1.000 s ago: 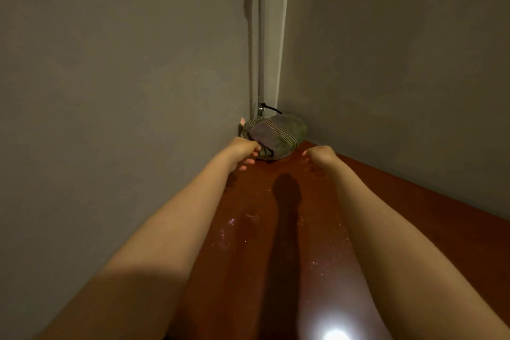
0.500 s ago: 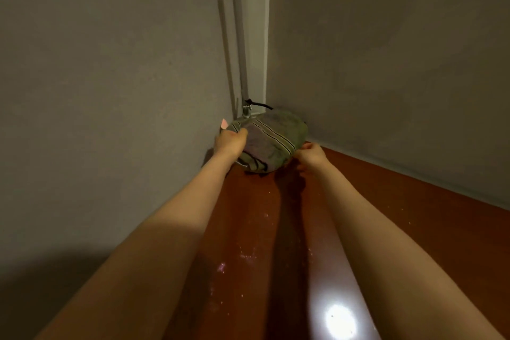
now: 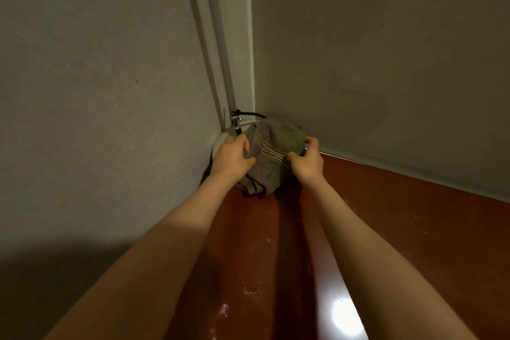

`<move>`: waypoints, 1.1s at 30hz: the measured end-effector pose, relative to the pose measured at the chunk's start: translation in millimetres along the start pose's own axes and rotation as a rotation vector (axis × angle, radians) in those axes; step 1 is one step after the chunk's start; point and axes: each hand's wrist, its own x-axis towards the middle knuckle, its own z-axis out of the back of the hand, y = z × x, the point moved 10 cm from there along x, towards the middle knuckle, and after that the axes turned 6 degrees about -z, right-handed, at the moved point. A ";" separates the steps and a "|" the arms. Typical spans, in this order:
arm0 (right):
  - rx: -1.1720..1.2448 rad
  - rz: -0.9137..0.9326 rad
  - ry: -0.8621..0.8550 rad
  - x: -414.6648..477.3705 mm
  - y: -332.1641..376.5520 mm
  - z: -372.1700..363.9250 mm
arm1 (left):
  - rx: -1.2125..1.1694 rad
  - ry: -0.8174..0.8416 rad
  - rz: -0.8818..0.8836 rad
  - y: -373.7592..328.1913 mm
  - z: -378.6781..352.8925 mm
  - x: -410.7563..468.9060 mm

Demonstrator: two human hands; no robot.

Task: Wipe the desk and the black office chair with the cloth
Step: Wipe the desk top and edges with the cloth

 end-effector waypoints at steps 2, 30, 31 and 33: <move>0.001 0.065 -0.029 -6.0 5.8 16.9 | -0.023 0.033 -0.050 -16.9 -1.2 -1.9; -0.926 0.377 -0.060 29.6 -37.9 33.2 | 0.496 0.390 -0.351 -107.7 -136.9 1.4; -0.927 0.356 -0.043 29.9 -39.1 31.8 | 0.506 0.403 -0.354 -107.9 -137.5 1.0; -0.943 0.336 -0.032 28.5 -41.6 29.6 | 0.536 0.407 -0.352 -107.6 -140.0 -1.8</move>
